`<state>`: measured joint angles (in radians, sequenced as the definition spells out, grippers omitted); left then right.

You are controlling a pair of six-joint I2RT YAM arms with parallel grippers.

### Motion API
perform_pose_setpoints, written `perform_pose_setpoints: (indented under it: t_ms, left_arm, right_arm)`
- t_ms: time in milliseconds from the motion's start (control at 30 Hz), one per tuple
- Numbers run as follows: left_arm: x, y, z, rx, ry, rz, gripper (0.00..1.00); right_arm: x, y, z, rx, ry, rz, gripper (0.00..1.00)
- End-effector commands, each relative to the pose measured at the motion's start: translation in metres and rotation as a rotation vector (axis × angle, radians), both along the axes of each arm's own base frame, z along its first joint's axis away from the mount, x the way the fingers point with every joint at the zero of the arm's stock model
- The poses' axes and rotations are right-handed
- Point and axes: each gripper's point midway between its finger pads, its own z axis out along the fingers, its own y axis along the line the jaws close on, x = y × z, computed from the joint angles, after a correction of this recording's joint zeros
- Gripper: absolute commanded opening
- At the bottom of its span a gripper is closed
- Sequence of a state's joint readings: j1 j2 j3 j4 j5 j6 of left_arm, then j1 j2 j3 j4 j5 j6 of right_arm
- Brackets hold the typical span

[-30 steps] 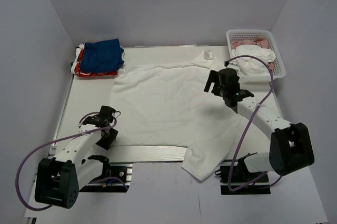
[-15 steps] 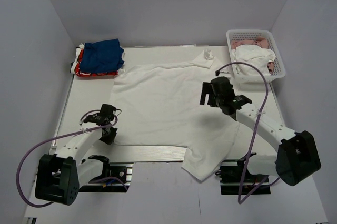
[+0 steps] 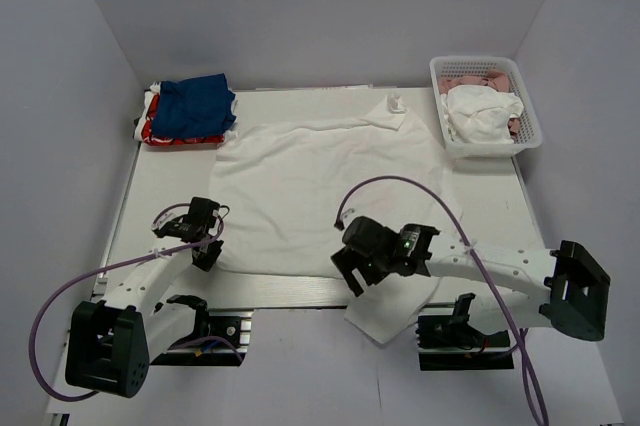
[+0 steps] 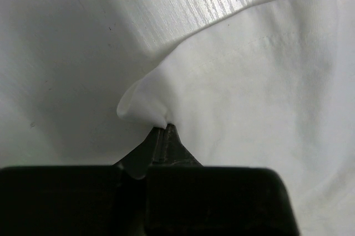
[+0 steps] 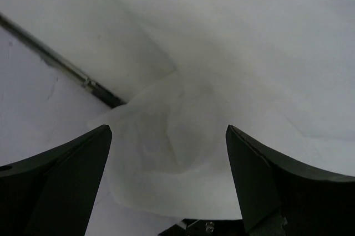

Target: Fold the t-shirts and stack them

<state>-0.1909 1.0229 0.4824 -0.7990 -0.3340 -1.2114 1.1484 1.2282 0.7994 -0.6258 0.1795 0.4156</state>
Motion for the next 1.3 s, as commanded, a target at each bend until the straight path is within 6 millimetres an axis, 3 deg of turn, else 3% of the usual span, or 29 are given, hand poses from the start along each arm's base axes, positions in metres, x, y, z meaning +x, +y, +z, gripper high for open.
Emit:
perform_pose_setpoints:
  t_ms: [0, 233, 333, 433, 533, 567, 633, 667, 800, 967, 1033, 1067, 1133, 1167, 1200, 1267]
  left_arm:
    - [0.005, 0.007, 0.005, 0.034, -0.030, -0.002, 0.00]
    - [0.005, 0.003, 0.008, 0.007, -0.089, -0.015, 0.00]
    - [0.007, 0.001, 0.010, -0.001, -0.103, -0.028, 0.00]
    - [0.012, 0.001, 0.019, 0.000, -0.115, -0.036, 0.00]
    - [0.012, 0.003, 0.018, 0.011, -0.108, -0.032, 0.00]
    - [0.012, 0.003, 0.018, 0.011, -0.108, -0.032, 0.00]
    - [0.014, 0.002, 0.019, 0.010, -0.117, -0.032, 0.00]
    - [0.014, 0.002, 0.019, 0.010, -0.117, -0.032, 0.00]
    - [0.024, 0.000, 0.031, 0.005, -0.147, -0.032, 0.00]
    - [0.045, -0.002, 0.044, 0.013, -0.186, -0.044, 0.00]
    - [0.055, -0.003, 0.047, 0.019, -0.174, -0.053, 0.00]
    - [0.061, -0.004, 0.048, 0.019, -0.175, -0.053, 0.00]
    - [0.073, -0.007, 0.053, 0.018, -0.181, -0.053, 0.00]
    - [0.082, -0.008, 0.053, 0.019, -0.174, -0.053, 0.00]
    - [0.085, -0.009, 0.053, 0.020, -0.168, -0.053, 0.00]
    - [0.100, -0.013, 0.060, 0.013, -0.182, -0.064, 0.00]
  right_arm:
    - [-0.042, -0.018, -0.012, -0.100, 0.107, 0.025, 0.89]
    - [-0.102, -0.048, -0.036, -0.276, 0.269, -0.008, 0.84]
    - [-0.112, -0.053, -0.048, -0.307, 0.281, -0.009, 0.82]
    - [-0.110, -0.052, -0.058, -0.296, 0.256, -0.030, 0.72]
    - [-0.101, -0.059, -0.066, -0.305, 0.211, -0.094, 0.49]
    - [-0.090, -0.060, -0.068, -0.309, 0.159, -0.135, 0.33]
    - [-0.081, -0.062, -0.064, -0.312, 0.123, -0.226, 0.09]
    - [-0.062, -0.056, -0.055, -0.284, 0.026, -0.267, 0.00]
    - [-0.031, -0.053, -0.035, -0.205, -0.078, -0.352, 0.00]
    - [0.035, -0.067, 0.001, -0.144, -0.231, -0.497, 0.00]
    - [0.053, -0.061, 0.012, -0.116, -0.257, -0.507, 0.00]
    - [0.070, -0.071, 0.015, -0.136, -0.266, -0.531, 0.00]
    - [0.091, -0.055, 0.026, -0.065, -0.286, -0.537, 0.00]
    - [0.106, -0.065, 0.024, -0.106, -0.298, -0.531, 0.00]
    - [0.121, -0.058, 0.031, -0.062, -0.326, -0.541, 0.00]
    - [0.156, -0.061, 0.049, -0.043, -0.379, -0.605, 0.00]
